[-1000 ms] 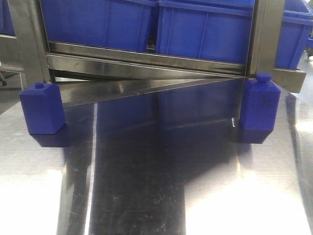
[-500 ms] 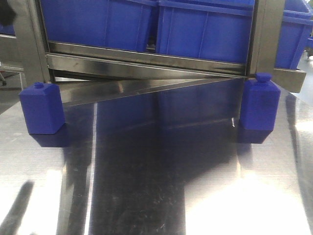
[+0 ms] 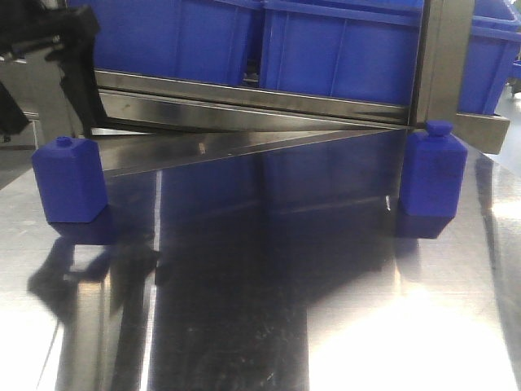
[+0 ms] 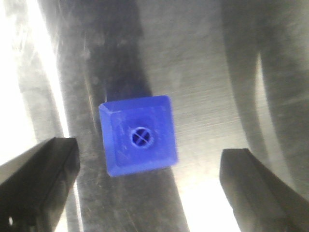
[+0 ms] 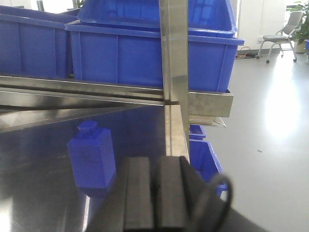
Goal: Pick and sort blue part to right shelf
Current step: 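Lower the left gripper onto the nearer blue part and close it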
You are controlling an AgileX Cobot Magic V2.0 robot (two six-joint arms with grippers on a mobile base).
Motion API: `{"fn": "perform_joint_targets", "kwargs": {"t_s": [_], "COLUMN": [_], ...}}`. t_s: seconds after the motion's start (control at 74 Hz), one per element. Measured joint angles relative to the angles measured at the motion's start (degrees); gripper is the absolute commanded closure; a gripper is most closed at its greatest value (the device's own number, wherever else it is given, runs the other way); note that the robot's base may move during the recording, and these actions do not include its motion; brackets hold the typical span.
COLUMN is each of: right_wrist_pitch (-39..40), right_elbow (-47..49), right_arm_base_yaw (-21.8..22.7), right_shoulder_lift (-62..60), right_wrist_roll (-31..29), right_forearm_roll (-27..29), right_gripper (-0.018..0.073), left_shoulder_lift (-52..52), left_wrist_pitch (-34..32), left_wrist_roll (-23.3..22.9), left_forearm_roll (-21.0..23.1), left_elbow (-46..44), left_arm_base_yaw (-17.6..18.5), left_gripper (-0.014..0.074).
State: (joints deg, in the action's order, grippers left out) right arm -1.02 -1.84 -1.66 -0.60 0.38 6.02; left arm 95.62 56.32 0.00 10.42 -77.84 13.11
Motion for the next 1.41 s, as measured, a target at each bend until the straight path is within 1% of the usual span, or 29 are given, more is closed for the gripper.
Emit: {"fn": "perform_joint_targets", "kwargs": {"t_s": [0.351, 0.622, 0.703, 0.946, 1.054, 1.216, 1.405], "right_wrist_pitch": [0.00, 0.00, 0.00, 0.00, 0.00, 0.00, 0.00], "right_elbow": [0.00, 0.00, 0.00, 0.00, 0.00, 0.00, 0.00], "right_arm_base_yaw": [0.00, 0.00, 0.00, 0.00, 0.00, 0.00, 0.00], "right_shoulder_lift": [0.00, 0.00, 0.00, 0.00, 0.00, 0.00, 0.00], "right_wrist_roll": [0.00, 0.00, 0.00, 0.00, 0.00, 0.00, 0.00], "right_forearm_roll": [0.00, 0.00, 0.00, 0.00, 0.00, 0.00, 0.00], "right_gripper": [0.0501, 0.0501, 0.0501, 0.0501, 0.0501, 0.0501, 0.0501], "left_shoulder_lift": [6.12, 8.55, 9.21, 9.85, 9.85, 9.85, 9.52], "left_wrist_pitch": [-3.11, -3.42, -3.42, -2.71, -2.33, -1.59, 1.97], "left_wrist_roll": [-0.39, -0.52, -0.52, -0.52, -0.52, -0.52, -0.63], "left_forearm_roll": [-0.10, 0.10, 0.22, 1.40, 1.41, 1.54, 1.63], "left_elbow": [-0.03, -0.14, -0.16, -0.26, -0.26, -0.49, -2.69], "left_arm_base_yaw": [0.00, 0.00, 0.00, 0.00, 0.00, 0.00, 0.00], "left_gripper": [-0.0045, -0.0039, -0.0004, 0.0204, 0.0263, 0.0266, 0.0266]}}
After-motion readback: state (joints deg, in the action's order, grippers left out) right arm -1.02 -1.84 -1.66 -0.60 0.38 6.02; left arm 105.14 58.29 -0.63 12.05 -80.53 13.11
